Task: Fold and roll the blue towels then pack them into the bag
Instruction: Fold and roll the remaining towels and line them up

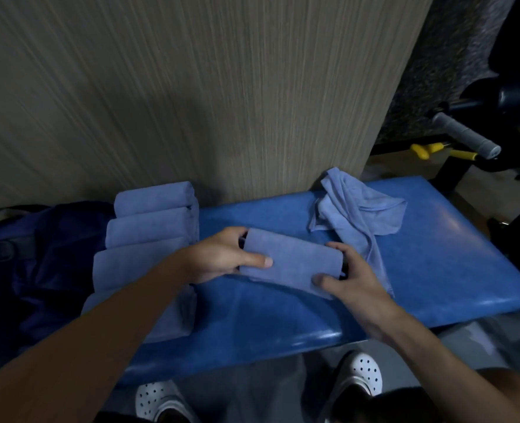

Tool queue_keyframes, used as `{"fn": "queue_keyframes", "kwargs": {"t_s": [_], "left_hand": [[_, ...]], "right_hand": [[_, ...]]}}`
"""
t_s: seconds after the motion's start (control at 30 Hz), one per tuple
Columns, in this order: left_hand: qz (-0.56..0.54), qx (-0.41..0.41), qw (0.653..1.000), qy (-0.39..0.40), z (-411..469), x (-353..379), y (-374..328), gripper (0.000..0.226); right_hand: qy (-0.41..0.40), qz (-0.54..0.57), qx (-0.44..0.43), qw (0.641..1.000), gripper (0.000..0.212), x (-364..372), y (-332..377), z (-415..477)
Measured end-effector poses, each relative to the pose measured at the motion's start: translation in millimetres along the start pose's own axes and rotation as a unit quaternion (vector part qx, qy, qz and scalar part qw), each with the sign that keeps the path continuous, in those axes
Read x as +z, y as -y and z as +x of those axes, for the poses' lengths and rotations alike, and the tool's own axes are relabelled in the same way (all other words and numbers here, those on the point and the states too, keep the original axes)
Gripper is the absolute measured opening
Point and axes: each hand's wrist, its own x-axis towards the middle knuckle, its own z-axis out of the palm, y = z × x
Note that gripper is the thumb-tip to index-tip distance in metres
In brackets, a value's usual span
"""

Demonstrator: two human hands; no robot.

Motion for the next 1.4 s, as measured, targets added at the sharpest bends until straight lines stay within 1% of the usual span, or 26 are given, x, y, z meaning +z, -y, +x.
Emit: {"fn": "queue_keyframes", "kwargs": {"t_s": [0.03,0.1,0.2,0.27,0.33,0.4,0.47,0.53,0.6,0.67,0.73,0.8,0.83,0.9,0.97,1.03,1.1,1.13,1.2,1.27,1.3,1.4], "left_hand": [[-0.072,0.001,0.997,0.006,-4.8,1.3,-5.7,0.038],[-0.149,0.001,0.989,-0.013,-12.6,0.6,-15.7,0.035],[-0.210,-0.003,0.976,-0.056,-31.3,-12.0,-28.7,0.037],[-0.221,-0.013,0.972,-0.075,-48.2,-29.7,-33.7,0.026],[-0.236,-0.018,0.966,-0.104,-63.5,-51.7,-34.0,0.016],[-0.264,-0.017,0.950,-0.165,-72.9,-76.7,-30.6,0.019],[-0.314,-0.007,0.922,-0.225,-80.2,-102.9,-24.2,0.021],[-0.361,0.011,0.896,-0.258,-85.2,-127.5,-16.6,0.022],[-0.376,0.023,0.882,-0.284,-87.0,-149.2,-8.2,0.027],[-0.381,0.031,0.870,-0.311,-84.8,-166.3,-1.5,0.025],[-0.378,0.032,0.861,-0.338,-79.1,-178.7,2.5,0.023],[-0.367,0.027,0.854,-0.367,-71.5,-186.7,6.0,0.019],[-0.360,0.023,0.852,-0.379,-66.7,-189.9,8.5,0.018],[-0.334,0.018,0.854,-0.397,-58.7,-193.9,15.2,0.018],[-0.297,0.016,0.860,-0.414,-52.3,-196.8,23.9,0.021],[-0.261,0.013,0.866,-0.427,-47.2,-199.7,32.5,0.023],[-0.196,0.010,0.873,-0.446,-43.8,-201.4,39.4,0.028],[-0.159,0.018,0.876,-0.456,-43.0,-201.2,41.6,0.030],[-0.094,0.059,0.875,-0.471,-42.8,-200.5,44.6,0.026],[-0.048,0.099,0.875,-0.471,-43.9,-200.6,47.4,0.022],[-0.032,0.105,0.879,-0.464,-43.9,-201.1,48.2,0.022],[-0.019,0.084,0.895,-0.439,-39.5,-201.8,47.7,0.023]], "right_hand": [[-0.002,0.044,0.012,0.999,0.054,0.3,4.8,1.2],[0.004,0.120,0.026,0.992,0.044,5.8,16.7,5.7],[0.020,0.171,0.032,0.985,0.017,25.8,45.0,13.0],[0.049,0.187,0.032,0.981,0.011,44.9,66.3,19.8],[0.082,0.173,0.044,0.981,0.008,67.2,85.0,28.7],[0.106,0.150,0.061,0.981,0.013,92.5,99.8,39.3],[0.128,0.122,0.069,0.982,0.018,122.2,111.7,50.8],[0.135,0.092,0.076,0.984,0.026,153.2,120.5,63.8],[0.139,0.074,0.088,0.984,0.025,181.6,126.1,79.5],[0.143,0.070,0.103,0.982,0.020,204.6,128.3,95.7],[0.130,0.044,0.097,0.986,0.018,221.0,127.3,111.5],[0.111,0.016,0.079,0.991,0.022,231.9,124.7,123.9],[0.103,0.010,0.074,0.992,0.025,235.7,123.2,129.2],[0.089,-0.012,0.061,0.994,0.022,240.8,119.3,137.8],[0.070,-0.039,0.048,0.996,0.021,245.1,114.3,144.6],[0.041,-0.062,0.039,0.996,0.027,249.6,109.3,148.3],[0.009,-0.105,0.020,0.994,0.032,252.9,107.1,150.4],[-0.002,-0.123,0.009,0.992,0.033,253.5,106.3,151.8],[-0.023,-0.126,-0.005,0.992,0.035,254.3,105.1,155.4],[-0.029,-0.123,-0.009,0.992,0.035,255.0,104.1,158.1],[-0.024,-0.131,-0.005,0.991,0.032,255.0,102.6,159.0],[-0.003,-0.158,0.008,0.987,0.028,251.1,100.0,156.4]]}}
